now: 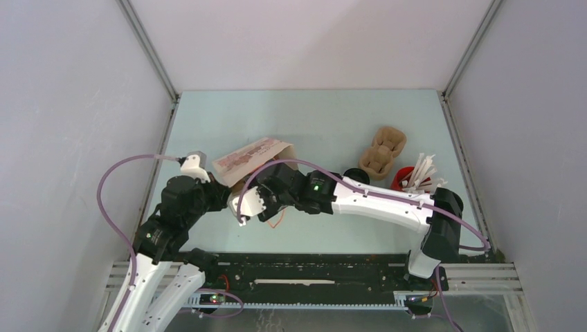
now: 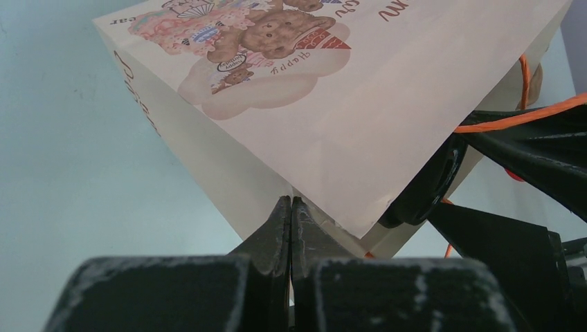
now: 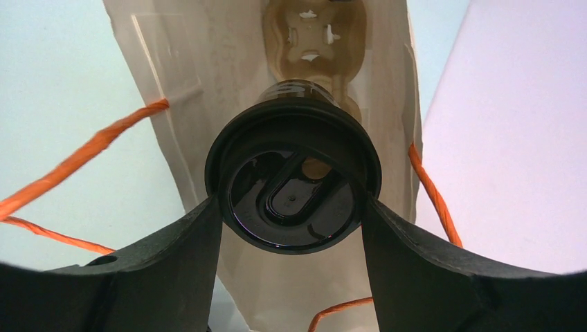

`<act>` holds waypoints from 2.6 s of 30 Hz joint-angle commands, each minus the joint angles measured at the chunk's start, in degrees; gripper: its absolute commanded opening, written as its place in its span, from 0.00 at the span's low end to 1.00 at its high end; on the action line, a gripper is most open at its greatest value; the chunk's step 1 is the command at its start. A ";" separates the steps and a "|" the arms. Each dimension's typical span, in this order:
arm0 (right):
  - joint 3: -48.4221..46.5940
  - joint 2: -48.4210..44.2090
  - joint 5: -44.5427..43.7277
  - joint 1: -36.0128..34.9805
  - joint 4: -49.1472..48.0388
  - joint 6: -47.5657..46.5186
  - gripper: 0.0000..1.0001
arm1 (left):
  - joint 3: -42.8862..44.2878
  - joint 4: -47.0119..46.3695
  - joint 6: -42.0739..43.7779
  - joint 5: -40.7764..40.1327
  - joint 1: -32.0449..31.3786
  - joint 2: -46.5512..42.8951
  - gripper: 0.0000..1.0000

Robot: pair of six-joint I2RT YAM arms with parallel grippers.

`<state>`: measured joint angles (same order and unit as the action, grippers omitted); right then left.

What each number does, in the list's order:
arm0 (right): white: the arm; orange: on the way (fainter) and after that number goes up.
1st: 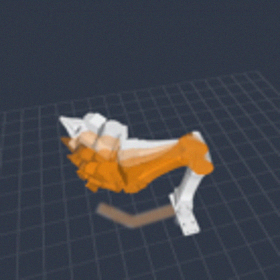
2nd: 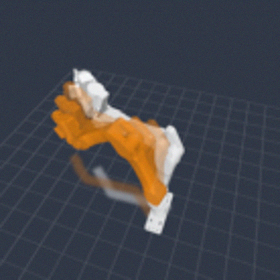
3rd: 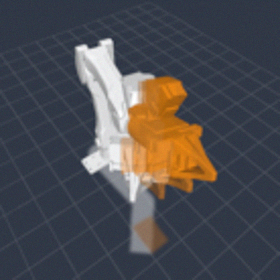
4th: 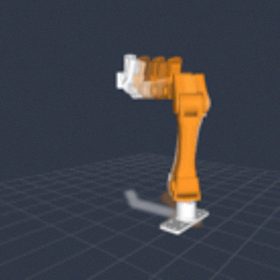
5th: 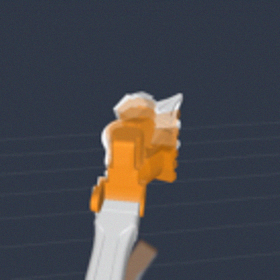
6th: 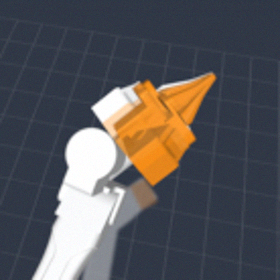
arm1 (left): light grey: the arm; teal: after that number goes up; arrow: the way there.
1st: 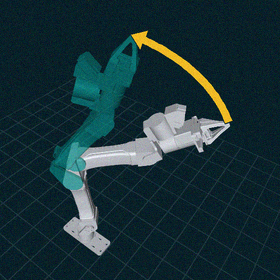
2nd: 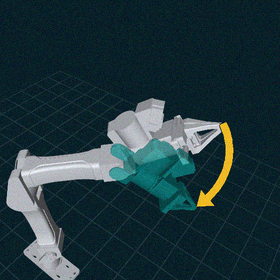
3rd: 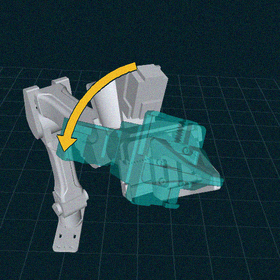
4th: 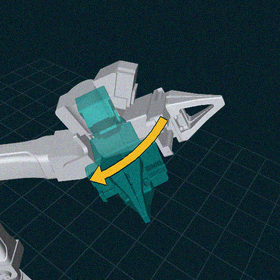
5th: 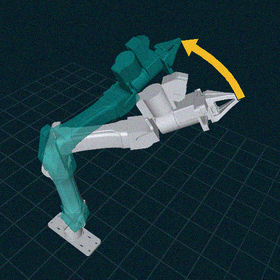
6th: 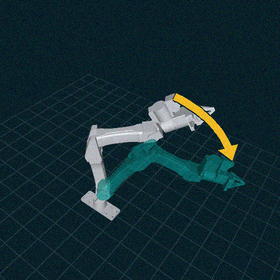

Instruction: Pack the takeout coffee

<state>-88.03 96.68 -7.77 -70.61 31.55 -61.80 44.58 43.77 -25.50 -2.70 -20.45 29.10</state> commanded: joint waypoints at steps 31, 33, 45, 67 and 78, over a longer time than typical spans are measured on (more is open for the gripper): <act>-5.41 12.07 -0.52 9.08 -7.65 -18.54 0.00 | -2.12 -2.41 -0.20 -0.12 0.32 -3.16 0.00; -5.55 12.40 -0.10 9.49 -7.90 -18.65 0.00 | -2.13 -2.45 -0.25 -0.11 0.32 -3.02 0.00; -6.97 14.54 3.09 11.62 -9.00 -19.26 0.00 | -2.22 -2.46 -0.25 -0.43 0.25 -3.13 0.00; 0.51 4.07 -4.44 3.51 -4.87 -0.76 0.03 | -2.83 -3.16 -3.75 4.38 0.14 -2.51 0.00; 2.29 6.93 -3.16 8.47 -14.42 -12.23 0.03 | -1.60 0.58 -4.31 0.27 -0.14 -0.37 0.00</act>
<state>-84.82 103.28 -12.45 -63.79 22.50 -70.50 41.78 42.68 -29.10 -0.16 -20.49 28.73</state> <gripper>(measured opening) 0.750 0.003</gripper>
